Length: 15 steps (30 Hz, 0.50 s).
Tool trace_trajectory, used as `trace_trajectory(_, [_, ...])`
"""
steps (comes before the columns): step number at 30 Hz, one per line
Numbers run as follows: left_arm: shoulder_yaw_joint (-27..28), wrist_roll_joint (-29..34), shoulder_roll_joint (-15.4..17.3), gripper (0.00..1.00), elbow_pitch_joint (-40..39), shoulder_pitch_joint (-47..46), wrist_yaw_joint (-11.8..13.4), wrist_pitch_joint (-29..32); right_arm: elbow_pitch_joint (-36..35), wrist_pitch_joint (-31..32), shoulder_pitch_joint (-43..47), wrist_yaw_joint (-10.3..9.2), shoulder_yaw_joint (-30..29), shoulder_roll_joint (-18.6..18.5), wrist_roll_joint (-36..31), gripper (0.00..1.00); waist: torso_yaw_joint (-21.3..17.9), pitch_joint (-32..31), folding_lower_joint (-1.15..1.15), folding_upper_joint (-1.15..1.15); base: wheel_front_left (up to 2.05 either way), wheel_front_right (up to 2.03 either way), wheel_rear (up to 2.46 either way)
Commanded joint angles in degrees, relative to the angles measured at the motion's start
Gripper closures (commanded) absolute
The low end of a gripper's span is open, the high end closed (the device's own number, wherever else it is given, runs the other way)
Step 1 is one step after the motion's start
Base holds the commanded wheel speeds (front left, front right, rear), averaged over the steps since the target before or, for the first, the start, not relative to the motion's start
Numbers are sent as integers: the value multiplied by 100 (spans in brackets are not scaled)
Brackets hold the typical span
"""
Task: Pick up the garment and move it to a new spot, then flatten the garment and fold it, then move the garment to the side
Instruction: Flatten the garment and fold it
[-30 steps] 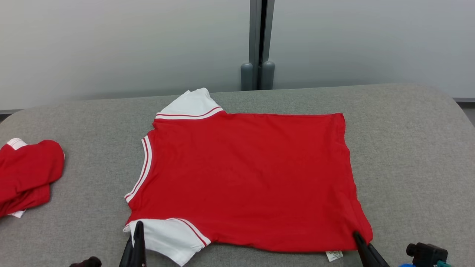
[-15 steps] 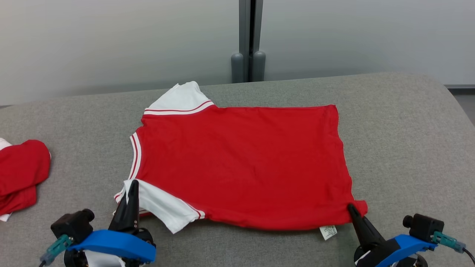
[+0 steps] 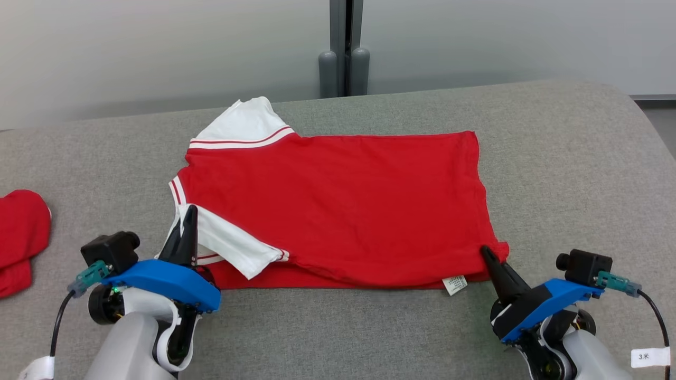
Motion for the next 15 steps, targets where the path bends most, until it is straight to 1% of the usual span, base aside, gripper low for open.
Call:
trace_trajectory(1, [-67, 8, 50, 100, 141, -208, -55, -54, 93, -19, -161, 3, 18, 4, 15, 100, -6, 30, -1, -1, 0, 0, 0])
trace_trajectory(2, [-100, 1, 59, 100, 272, -297, -56, -93, 160, -62, -241, 3, 32, 5, 15, 100, -14, 46, -1, -1, 0, 0, 0])
trace_trajectory(3, [-142, -22, 55, 100, 376, -376, -57, -131, 218, -84, -305, 3, 60, 9, 16, 56, -25, 63, -1, -1, 0, 0, 0])
trace_trajectory(4, [-178, -29, 68, 89, 492, -460, -56, -171, 278, -127, -361, 3, 86, 9, 20, 0, -33, 79, -1, -1, 0, 0, 0])
trace_trajectory(5, [-211, -35, 99, 40, 599, -549, -51, -231, 334, -186, -428, 3, 117, -6, -5, 0, -42, 96, -1, -1, 0, 0, 0])
trace_trajectory(6, [-229, -68, 105, 0, 684, -630, -38, -301, 381, -242, -483, 3, 157, -7, -19, 0, -50, 109, -1, -1, 0, 0, 0])
trace_trajectory(8, [-277, -98, 104, 0, 832, -736, -38, -434, 499, -365, -568, 3, 207, 24, 27, 0, -65, 124, -1, -1, 0, 0, 0])
trace_trajectory(12, [-432, -144, 156, 0, 982, -814, -38, -603, 755, -671, -660, 3, 472, -78, -255, 0, -37, 121, -1, -1, 0, 0, 0])
trace_trajectory(15, [-434, -167, 212, 0, 1007, -677, -38, -694, 907, -815, -579, 3, 597, -132, -352, 0, 12, 52, -1, -1, 0, 0, 0])
